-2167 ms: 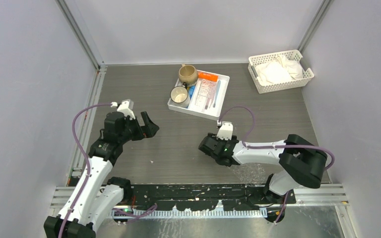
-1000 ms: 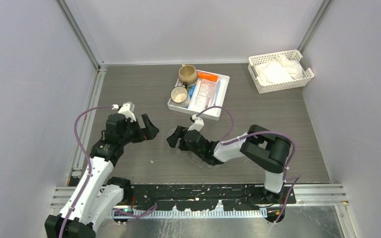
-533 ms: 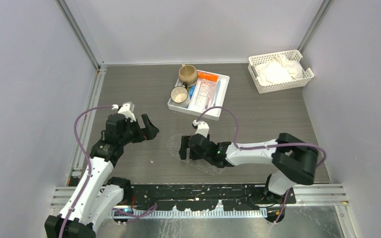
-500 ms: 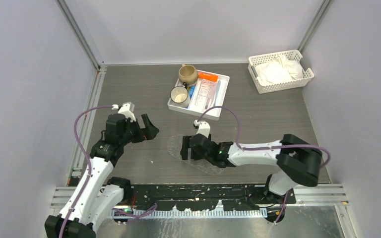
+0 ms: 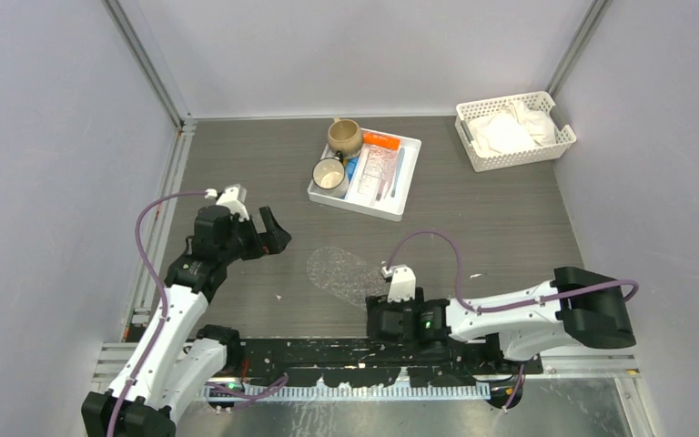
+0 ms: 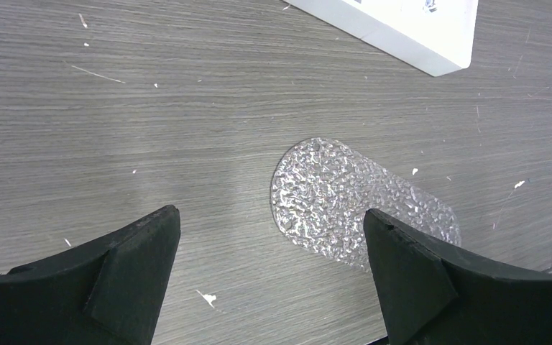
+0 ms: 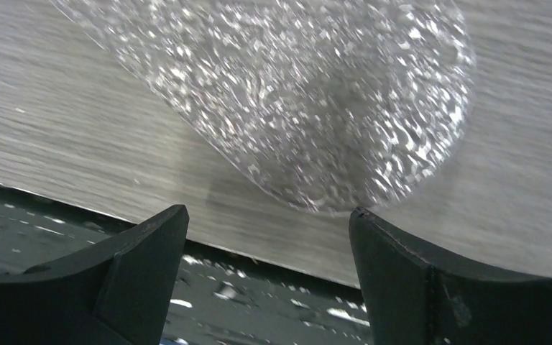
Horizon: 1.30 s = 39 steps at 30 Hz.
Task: Prepare toiletry sets of a toothbrush and toothpaste on the tray
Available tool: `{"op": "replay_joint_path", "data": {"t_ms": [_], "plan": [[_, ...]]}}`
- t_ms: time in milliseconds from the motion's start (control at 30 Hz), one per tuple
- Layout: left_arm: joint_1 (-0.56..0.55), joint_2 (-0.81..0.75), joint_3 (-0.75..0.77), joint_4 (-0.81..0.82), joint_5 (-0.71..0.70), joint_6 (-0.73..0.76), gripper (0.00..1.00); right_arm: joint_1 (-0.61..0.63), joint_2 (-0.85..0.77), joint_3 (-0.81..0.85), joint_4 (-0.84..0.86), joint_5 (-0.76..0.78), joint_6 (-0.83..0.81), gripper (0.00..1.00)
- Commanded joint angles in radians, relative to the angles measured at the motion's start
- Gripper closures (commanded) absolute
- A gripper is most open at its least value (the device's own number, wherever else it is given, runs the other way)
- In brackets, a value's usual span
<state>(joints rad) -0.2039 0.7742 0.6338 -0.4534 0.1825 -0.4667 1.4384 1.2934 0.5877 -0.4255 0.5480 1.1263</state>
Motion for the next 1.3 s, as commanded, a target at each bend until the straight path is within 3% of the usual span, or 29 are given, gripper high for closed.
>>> {"op": "replay_joint_path", "data": {"t_ms": [0, 233, 500, 700, 1033, 1267], "plan": [[-0.003, -0.001, 0.053, 0.0, -0.006, 0.011, 0.0, 0.1, 0.068, 0.101, -0.292, 0.219, 0.234, 0.12], [-0.003, -0.014, 0.04, 0.001, -0.005, 0.008, 0.0, 0.119, 0.205, 0.133, -0.344, 0.251, 0.309, 0.07], [-0.003, -0.019, 0.026, 0.007, -0.006, 0.009, 0.0, 0.084, 0.158, 0.054, -0.303, 0.274, 0.336, 0.03], [-0.003, -0.012, 0.016, 0.021, -0.001, 0.001, 0.0, 0.021, 0.129, -0.01, -0.206, 0.247, 0.275, 0.03], [-0.003, -0.022, 0.014, 0.009, -0.009, 0.005, 0.0, -0.064, 0.226, 0.025, -0.11, 0.224, 0.15, 0.03], [-0.003, -0.029, 0.015, -0.004, -0.018, 0.013, 0.0, -0.11, 0.179, 0.013, -0.155, 0.245, 0.154, 0.03]]}}
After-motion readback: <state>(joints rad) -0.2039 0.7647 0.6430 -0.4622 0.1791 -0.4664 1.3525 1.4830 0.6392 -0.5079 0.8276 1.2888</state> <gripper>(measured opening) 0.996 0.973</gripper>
